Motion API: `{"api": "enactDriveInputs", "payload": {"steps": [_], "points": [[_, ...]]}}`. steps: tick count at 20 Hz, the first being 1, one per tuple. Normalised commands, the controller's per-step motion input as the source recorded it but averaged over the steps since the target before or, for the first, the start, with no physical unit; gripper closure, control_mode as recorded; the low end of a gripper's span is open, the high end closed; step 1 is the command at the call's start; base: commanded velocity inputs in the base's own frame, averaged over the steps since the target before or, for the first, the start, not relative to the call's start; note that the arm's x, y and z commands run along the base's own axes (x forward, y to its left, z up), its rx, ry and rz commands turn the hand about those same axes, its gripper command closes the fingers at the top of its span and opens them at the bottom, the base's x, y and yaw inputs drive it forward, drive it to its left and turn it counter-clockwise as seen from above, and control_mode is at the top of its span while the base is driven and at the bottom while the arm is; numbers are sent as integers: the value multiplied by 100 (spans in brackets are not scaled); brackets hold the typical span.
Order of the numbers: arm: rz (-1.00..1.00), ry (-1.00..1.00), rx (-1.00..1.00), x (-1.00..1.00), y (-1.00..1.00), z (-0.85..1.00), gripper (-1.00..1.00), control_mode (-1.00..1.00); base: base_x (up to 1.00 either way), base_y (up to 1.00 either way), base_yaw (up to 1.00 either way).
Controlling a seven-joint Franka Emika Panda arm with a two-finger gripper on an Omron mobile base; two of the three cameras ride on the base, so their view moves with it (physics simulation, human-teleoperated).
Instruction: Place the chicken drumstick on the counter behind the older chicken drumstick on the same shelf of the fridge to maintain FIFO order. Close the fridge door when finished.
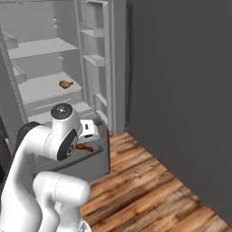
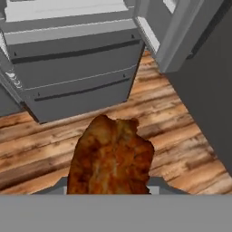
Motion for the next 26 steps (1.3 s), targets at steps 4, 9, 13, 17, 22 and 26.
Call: {"api": "enactDriveInputs", "payload": {"steps": [4, 9, 13, 17, 22, 26], "points": [[0, 0, 0, 0, 0, 0, 100, 100, 67, -69, 56], [0, 0, 0, 0, 0, 0, 100, 100, 23, -42, 56], [0, 0, 0, 0, 0, 0, 100, 100, 8, -3, 61], [0, 0, 0, 0, 0, 0, 100, 100, 43, -1, 59], [0, 0, 0, 0, 0, 0, 100, 100, 76, -49, 44], [0, 0, 0, 0, 0, 0, 100, 100, 47, -35, 29]]}}
